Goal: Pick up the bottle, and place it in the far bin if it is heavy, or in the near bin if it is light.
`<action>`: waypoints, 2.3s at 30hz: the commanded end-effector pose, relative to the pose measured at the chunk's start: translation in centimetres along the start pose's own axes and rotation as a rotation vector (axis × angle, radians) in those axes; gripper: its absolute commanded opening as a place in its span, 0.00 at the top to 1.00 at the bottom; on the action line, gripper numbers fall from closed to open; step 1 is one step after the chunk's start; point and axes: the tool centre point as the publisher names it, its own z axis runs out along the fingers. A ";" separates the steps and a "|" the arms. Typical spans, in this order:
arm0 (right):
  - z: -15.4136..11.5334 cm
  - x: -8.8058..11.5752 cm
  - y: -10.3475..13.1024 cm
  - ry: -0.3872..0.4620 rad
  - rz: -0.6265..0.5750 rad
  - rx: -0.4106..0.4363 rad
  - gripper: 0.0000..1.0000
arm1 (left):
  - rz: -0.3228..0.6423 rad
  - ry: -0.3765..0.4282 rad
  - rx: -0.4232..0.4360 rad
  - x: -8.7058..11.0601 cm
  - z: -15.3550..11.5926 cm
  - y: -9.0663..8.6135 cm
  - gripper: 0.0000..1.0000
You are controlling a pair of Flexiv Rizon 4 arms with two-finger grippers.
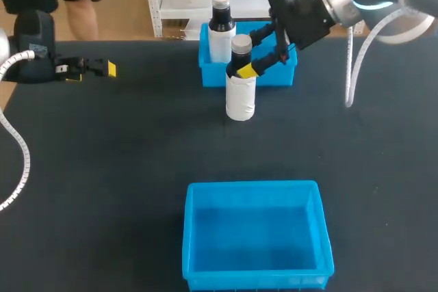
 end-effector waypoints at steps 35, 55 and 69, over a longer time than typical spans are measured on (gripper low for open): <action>1.1 -0.3 -1.1 -0.018 0.008 -0.001 0.51 | 0.000 0.000 0.000 0.0 0.0 0.0 0.00; -2.6 0.1 0.0 -0.024 0.020 0.051 1.00 | 0.000 0.000 0.000 0.0 0.0 0.0 0.00; -12.7 2.4 2.6 -0.032 0.126 0.199 1.00 | 0.000 0.000 0.000 0.0 0.0 0.0 0.00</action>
